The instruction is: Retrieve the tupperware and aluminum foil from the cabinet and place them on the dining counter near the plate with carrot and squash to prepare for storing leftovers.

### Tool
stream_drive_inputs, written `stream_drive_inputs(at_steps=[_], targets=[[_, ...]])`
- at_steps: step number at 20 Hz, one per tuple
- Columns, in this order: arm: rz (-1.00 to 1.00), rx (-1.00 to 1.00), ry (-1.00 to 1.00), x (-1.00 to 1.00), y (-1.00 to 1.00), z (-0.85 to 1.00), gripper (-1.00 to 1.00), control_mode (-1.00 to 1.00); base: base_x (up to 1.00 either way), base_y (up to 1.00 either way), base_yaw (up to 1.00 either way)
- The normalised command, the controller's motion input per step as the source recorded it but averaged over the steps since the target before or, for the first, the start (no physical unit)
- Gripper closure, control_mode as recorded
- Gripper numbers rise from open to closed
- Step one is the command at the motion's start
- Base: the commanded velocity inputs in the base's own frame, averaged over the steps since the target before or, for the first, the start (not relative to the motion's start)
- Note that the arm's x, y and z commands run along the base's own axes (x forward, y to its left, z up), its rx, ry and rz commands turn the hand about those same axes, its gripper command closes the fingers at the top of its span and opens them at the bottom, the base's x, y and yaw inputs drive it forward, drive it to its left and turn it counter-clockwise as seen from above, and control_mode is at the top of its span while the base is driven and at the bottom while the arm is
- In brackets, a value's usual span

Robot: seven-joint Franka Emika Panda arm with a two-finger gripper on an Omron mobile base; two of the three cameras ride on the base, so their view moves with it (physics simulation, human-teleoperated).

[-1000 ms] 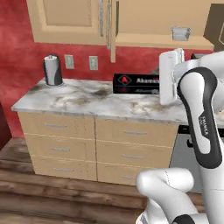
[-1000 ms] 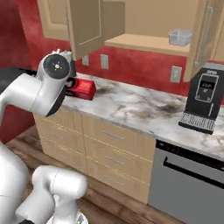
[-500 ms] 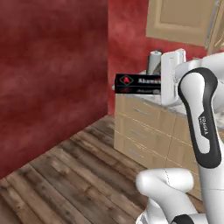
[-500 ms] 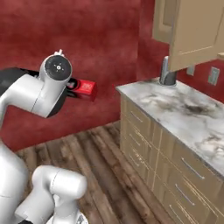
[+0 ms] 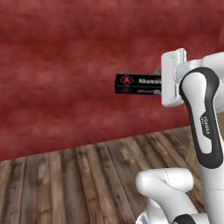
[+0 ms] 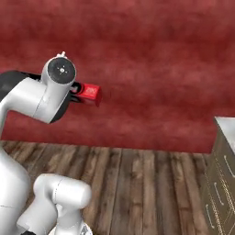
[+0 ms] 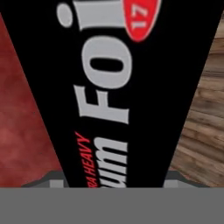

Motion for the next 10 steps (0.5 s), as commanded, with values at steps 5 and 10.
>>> stream_drive_inputs(at_steps=[5, 10], targets=[[0.0, 0.0, 0.0, 0.0, 0.0, 0.0, 1.0, 1.0, 0.52, -0.08, 0.87], [0.0, 0.0, 0.0, 0.0, 0.0, 0.0, 1.0, 1.0, 0.5, -0.1, 0.87]])
